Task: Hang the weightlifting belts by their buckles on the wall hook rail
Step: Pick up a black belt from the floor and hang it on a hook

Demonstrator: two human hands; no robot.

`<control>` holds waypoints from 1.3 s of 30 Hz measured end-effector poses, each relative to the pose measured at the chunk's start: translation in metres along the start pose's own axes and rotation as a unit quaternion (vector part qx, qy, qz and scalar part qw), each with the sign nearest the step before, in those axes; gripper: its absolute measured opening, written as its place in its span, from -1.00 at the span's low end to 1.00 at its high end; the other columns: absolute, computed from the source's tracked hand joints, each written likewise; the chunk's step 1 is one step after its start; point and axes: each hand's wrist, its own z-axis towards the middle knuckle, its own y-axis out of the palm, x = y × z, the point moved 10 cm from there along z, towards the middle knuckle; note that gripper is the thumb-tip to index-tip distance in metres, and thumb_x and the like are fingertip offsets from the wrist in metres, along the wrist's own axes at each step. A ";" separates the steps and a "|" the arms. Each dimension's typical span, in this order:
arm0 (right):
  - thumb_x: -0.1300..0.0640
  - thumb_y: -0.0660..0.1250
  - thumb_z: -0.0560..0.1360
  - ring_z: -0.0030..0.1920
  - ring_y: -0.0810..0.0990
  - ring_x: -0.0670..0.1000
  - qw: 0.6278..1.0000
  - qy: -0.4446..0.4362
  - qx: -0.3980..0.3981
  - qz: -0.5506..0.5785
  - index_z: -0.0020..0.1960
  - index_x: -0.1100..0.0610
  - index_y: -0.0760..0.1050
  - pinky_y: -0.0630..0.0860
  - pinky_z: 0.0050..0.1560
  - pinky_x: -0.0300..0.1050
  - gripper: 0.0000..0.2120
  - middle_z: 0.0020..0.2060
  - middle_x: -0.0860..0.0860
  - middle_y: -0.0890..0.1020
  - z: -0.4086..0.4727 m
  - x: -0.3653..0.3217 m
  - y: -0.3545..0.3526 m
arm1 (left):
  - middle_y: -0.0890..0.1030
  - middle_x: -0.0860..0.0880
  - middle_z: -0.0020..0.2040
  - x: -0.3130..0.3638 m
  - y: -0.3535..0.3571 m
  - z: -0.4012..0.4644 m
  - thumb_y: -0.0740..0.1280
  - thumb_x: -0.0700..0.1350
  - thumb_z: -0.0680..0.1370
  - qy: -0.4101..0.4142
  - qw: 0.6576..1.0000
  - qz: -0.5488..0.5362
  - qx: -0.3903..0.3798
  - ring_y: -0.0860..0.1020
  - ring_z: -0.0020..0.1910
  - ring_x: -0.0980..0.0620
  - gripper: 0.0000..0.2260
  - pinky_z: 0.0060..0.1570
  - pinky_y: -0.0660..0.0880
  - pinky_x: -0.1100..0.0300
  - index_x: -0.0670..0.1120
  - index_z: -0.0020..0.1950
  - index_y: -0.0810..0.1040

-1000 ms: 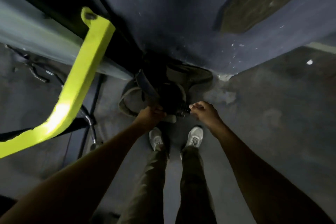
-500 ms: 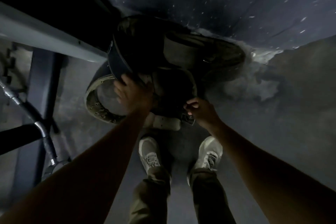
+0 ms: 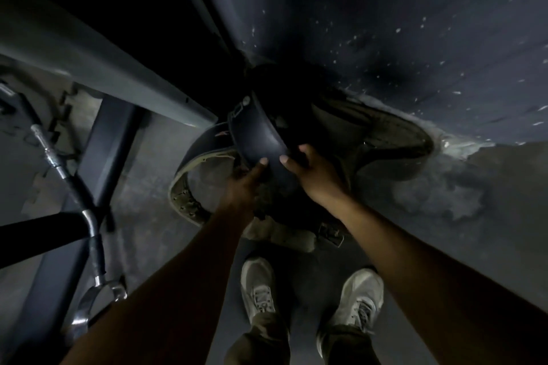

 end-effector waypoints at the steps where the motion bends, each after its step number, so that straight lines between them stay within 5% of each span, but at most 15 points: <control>1: -0.26 0.38 0.56 0.48 0.45 0.10 1.000 -0.010 0.002 0.011 0.60 0.05 0.32 0.39 0.25 -0.30 -0.28 0.52 0.07 0.47 0.000 -0.009 -0.004 | 0.72 -0.06 0.12 0.002 0.010 -0.009 0.43 0.00 0.59 0.018 1.000 0.005 -0.020 0.71 -0.02 -0.01 -0.78 -0.20 0.65 0.09 -0.04 0.21 0.63; 2: -0.28 0.39 0.54 0.49 0.45 0.10 1.000 -0.014 0.008 0.025 0.59 0.04 0.34 0.41 0.33 -0.31 -0.27 0.53 0.06 0.46 -0.001 -0.018 -0.009 | 0.74 0.04 0.09 0.003 0.019 -0.018 0.43 -0.03 0.59 0.036 0.999 0.015 -0.036 0.72 -0.03 0.08 -0.83 -0.20 0.64 0.17 0.04 0.18 0.64; 4: -0.26 0.43 0.52 0.43 0.53 0.13 0.998 0.002 0.008 0.064 0.50 0.05 0.48 0.47 0.45 0.00 -0.35 0.43 0.08 0.57 -0.003 -0.028 -0.022 | 0.75 0.13 0.04 0.002 0.036 -0.038 0.42 -0.15 0.59 0.066 0.994 0.028 -0.082 0.71 0.03 0.16 -0.81 -0.10 0.64 0.27 0.04 0.19 0.64; 7: -0.15 0.47 0.54 0.34 0.63 0.09 0.989 0.041 -0.031 0.136 0.34 0.08 0.62 0.56 0.35 0.03 -0.53 0.27 0.03 0.69 -0.009 -0.036 -0.039 | 0.75 -0.09 0.09 -0.015 0.048 -0.068 0.47 -0.28 0.54 0.075 0.980 0.117 -0.146 0.71 0.11 0.08 -0.70 0.10 0.65 0.14 -0.24 0.27 0.62; 9: -0.18 0.46 0.54 0.35 0.61 0.05 0.992 0.054 -0.047 0.105 0.40 0.08 0.57 0.54 0.33 -0.02 -0.47 0.30 -0.01 0.67 -0.015 -0.043 -0.052 | 0.72 -0.24 -0.08 -0.037 0.049 -0.085 0.49 -0.34 0.51 0.059 0.965 0.185 -0.175 0.69 -0.08 0.23 -0.70 -0.06 0.62 0.31 -0.44 0.20 0.59; 11: -0.12 0.45 0.57 0.42 0.54 0.09 0.995 0.069 -0.048 0.058 0.52 0.13 0.44 0.47 0.45 0.07 -0.39 0.41 0.03 0.58 -0.022 -0.044 -0.060 | 0.69 -0.32 -0.05 -0.062 0.054 -0.105 0.40 -0.47 0.52 0.029 0.955 0.212 -0.207 0.66 -0.18 0.22 -0.75 -0.16 0.55 0.40 -0.49 0.19 0.56; 13: 0.06 0.42 0.62 0.41 0.55 0.13 0.997 0.064 -0.039 0.032 0.52 0.19 0.43 0.48 0.45 0.08 -0.48 0.41 0.09 0.57 -0.029 -0.044 -0.064 | 0.64 -0.21 -0.18 -0.073 0.054 -0.124 0.24 -0.52 0.58 0.008 0.947 0.248 -0.205 0.64 -0.34 0.23 -0.81 -0.28 0.54 0.41 -0.47 0.17 0.53; 16: 0.21 0.38 0.64 0.35 0.60 0.17 0.999 0.023 -0.017 -0.030 0.47 0.25 0.48 0.55 0.35 0.04 -0.58 0.36 0.18 0.62 -0.041 -0.050 -0.072 | 0.56 -0.09 -0.08 -0.079 0.062 -0.136 0.16 -0.42 0.66 -0.080 0.959 0.188 -0.196 0.60 -0.22 0.16 -0.80 -0.28 0.51 0.48 -0.23 0.22 0.44; 20: 0.23 0.40 0.62 0.46 0.50 0.21 0.997 -0.020 -0.001 -0.070 0.52 0.30 0.42 0.45 0.46 0.14 -0.50 0.44 0.21 0.54 -0.069 -0.054 -0.092 | 0.53 -0.29 0.09 -0.029 0.070 -0.128 0.11 -0.39 0.65 -0.072 0.987 0.054 -0.132 0.51 0.04 -0.18 -0.83 0.14 0.48 -0.05 -0.28 0.12 0.48; 23: 0.28 0.40 0.61 0.40 0.55 0.25 0.998 -0.042 0.001 -0.038 0.43 0.34 0.49 0.44 0.46 0.22 -0.59 0.34 0.24 0.62 -0.105 -0.045 -0.116 | 0.59 -0.23 0.10 0.013 0.076 -0.116 0.08 -0.13 0.69 -0.083 0.984 -0.129 -0.094 0.57 0.07 -0.18 -0.73 0.19 0.46 -0.06 -0.22 0.20 0.52; 26: 0.33 0.41 0.59 0.29 0.65 0.23 0.997 -0.076 -0.003 0.026 0.35 0.33 0.56 0.54 0.37 0.23 -0.66 0.22 0.21 0.70 -0.151 -0.035 -0.139 | 0.68 -0.19 0.18 0.042 0.098 -0.105 0.08 0.10 0.72 -0.079 0.979 -0.130 -0.134 0.65 0.14 -0.15 -0.55 0.16 0.54 -0.02 -0.19 0.29 0.58; 29: 0.37 0.41 0.57 0.16 0.74 0.13 0.992 -0.101 -0.024 0.075 0.28 0.25 0.63 0.65 0.19 -0.03 -0.71 0.12 0.12 0.76 -0.190 -0.026 -0.152 | 0.63 -0.23 0.31 0.044 0.126 -0.121 0.24 0.12 0.67 -0.109 0.981 -0.047 -0.151 0.60 0.27 -0.22 -0.53 0.23 0.54 -0.11 -0.20 0.41 0.52; 32: 0.23 0.41 0.60 0.17 0.74 0.10 0.987 -0.084 -0.046 0.129 0.22 0.18 0.69 0.64 0.12 -0.17 -0.78 0.13 0.11 0.76 -0.210 -0.012 -0.167 | 0.65 -0.28 0.26 0.047 0.141 -0.138 0.37 -0.07 0.63 -0.074 0.989 0.007 -0.132 0.64 0.13 -0.23 -0.61 0.11 0.61 -0.11 -0.28 0.36 0.54; 35: -0.23 0.32 0.60 0.18 0.73 0.06 0.980 0.020 -0.024 0.195 0.20 0.00 0.71 0.59 0.15 -0.09 -0.62 0.15 0.08 0.76 -0.210 0.010 -0.181 | 0.65 -0.30 0.16 0.054 0.154 -0.162 0.37 -0.18 0.63 -0.026 0.986 0.031 -0.161 0.66 0.06 -0.21 -0.79 0.15 0.61 -0.13 -0.32 0.14 0.54; 39: -0.46 0.35 0.43 0.21 0.73 0.10 0.949 0.115 0.043 0.291 0.29 -0.01 0.66 0.58 0.23 0.09 -0.34 0.16 0.07 0.76 -0.188 0.015 -0.203 | 0.61 -0.34 0.30 0.053 0.170 -0.212 0.39 -0.31 0.59 0.030 0.970 0.077 -0.230 0.61 0.26 -0.28 -0.64 0.27 0.58 -0.16 -0.39 0.33 0.41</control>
